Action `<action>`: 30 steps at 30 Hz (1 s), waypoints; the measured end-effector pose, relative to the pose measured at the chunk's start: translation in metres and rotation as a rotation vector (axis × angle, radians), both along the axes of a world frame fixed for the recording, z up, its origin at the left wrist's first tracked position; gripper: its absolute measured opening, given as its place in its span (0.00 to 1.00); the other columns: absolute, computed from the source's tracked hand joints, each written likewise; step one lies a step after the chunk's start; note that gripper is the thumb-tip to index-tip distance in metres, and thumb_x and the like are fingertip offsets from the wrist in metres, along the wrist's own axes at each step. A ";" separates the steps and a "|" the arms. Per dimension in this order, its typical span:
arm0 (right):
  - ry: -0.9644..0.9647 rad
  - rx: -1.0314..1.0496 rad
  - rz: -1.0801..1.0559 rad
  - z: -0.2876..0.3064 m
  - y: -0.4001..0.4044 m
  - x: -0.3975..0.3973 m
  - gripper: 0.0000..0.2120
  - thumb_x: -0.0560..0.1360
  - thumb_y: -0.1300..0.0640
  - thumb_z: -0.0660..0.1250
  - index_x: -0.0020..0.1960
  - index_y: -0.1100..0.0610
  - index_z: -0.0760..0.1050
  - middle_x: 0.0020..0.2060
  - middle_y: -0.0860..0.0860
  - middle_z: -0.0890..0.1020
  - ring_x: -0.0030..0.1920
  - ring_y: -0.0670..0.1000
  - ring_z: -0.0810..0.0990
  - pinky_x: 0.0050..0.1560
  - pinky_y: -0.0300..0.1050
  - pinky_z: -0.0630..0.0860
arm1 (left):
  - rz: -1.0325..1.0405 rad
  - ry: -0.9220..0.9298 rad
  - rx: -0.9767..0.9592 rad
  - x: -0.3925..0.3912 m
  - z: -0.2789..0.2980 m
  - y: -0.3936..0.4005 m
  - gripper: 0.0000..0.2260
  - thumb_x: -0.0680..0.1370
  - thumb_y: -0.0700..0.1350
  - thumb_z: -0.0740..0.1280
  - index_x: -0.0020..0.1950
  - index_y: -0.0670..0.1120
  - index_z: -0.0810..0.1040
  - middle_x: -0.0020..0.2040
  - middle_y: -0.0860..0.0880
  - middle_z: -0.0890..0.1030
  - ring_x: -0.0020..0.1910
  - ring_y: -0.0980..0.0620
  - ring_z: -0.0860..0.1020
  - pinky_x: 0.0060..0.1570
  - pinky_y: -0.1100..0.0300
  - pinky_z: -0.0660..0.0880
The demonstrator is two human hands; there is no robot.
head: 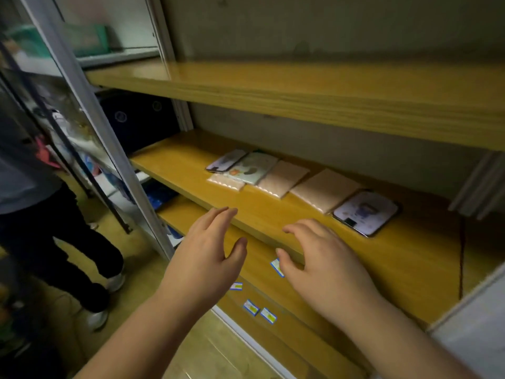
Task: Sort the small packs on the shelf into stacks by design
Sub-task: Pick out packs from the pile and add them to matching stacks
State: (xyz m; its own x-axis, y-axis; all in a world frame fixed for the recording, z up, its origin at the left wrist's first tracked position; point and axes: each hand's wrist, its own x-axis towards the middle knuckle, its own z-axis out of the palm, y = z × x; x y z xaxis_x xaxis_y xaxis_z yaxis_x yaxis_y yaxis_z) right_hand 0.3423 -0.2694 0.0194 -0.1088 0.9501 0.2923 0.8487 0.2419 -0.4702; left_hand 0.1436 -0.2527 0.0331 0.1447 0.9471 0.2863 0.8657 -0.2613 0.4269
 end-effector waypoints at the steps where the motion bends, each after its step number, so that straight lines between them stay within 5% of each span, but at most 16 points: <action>1: 0.000 -0.002 -0.012 0.001 0.009 -0.003 0.19 0.76 0.45 0.64 0.65 0.50 0.75 0.60 0.44 0.77 0.61 0.48 0.75 0.62 0.47 0.73 | -0.004 -0.022 -0.014 -0.002 0.000 0.010 0.27 0.80 0.58 0.62 0.79 0.56 0.62 0.77 0.58 0.65 0.73 0.57 0.66 0.70 0.57 0.68; 7: 0.006 -0.052 -0.074 -0.002 0.051 -0.013 0.19 0.76 0.45 0.64 0.66 0.49 0.75 0.61 0.43 0.76 0.61 0.46 0.74 0.64 0.46 0.72 | -0.077 -0.078 -0.103 -0.013 -0.014 0.069 0.26 0.80 0.58 0.62 0.78 0.56 0.63 0.76 0.59 0.66 0.73 0.57 0.66 0.68 0.62 0.65; 11: -0.025 -0.047 -0.169 -0.005 0.075 -0.024 0.19 0.75 0.46 0.66 0.64 0.49 0.76 0.58 0.43 0.77 0.58 0.46 0.75 0.61 0.43 0.72 | -0.129 -0.147 -0.161 -0.033 -0.022 0.124 0.25 0.80 0.58 0.62 0.77 0.57 0.63 0.74 0.59 0.68 0.58 0.53 0.76 0.56 0.58 0.74; 16: -0.032 -0.068 -0.265 -0.005 0.101 -0.052 0.18 0.76 0.46 0.67 0.64 0.48 0.76 0.58 0.41 0.77 0.57 0.42 0.74 0.57 0.37 0.68 | -0.136 -0.145 -0.187 -0.064 -0.032 0.209 0.23 0.80 0.58 0.62 0.74 0.53 0.69 0.71 0.52 0.73 0.65 0.49 0.74 0.60 0.49 0.76; 21: -0.045 -0.070 -0.364 -0.011 0.127 -0.079 0.18 0.75 0.46 0.66 0.64 0.48 0.76 0.58 0.40 0.76 0.57 0.40 0.72 0.58 0.33 0.65 | -0.041 0.073 -0.045 -0.082 -0.026 0.304 0.22 0.80 0.59 0.61 0.67 0.46 0.75 0.63 0.41 0.78 0.62 0.38 0.74 0.58 0.48 0.72; 26: -0.049 -0.101 -0.419 -0.018 0.141 -0.099 0.18 0.76 0.45 0.66 0.65 0.46 0.75 0.58 0.38 0.75 0.57 0.39 0.71 0.59 0.35 0.67 | -0.087 0.421 -0.276 -0.070 -0.039 0.348 0.36 0.76 0.72 0.51 0.73 0.48 0.69 0.67 0.37 0.76 0.64 0.36 0.72 0.61 0.46 0.70; 30: -0.048 -0.107 -0.449 -0.021 0.150 -0.107 0.19 0.76 0.45 0.65 0.65 0.47 0.74 0.58 0.38 0.75 0.58 0.40 0.72 0.61 0.37 0.69 | -0.117 0.309 -0.203 -0.069 -0.046 0.351 0.38 0.73 0.73 0.56 0.71 0.47 0.70 0.63 0.38 0.78 0.61 0.37 0.74 0.58 0.48 0.72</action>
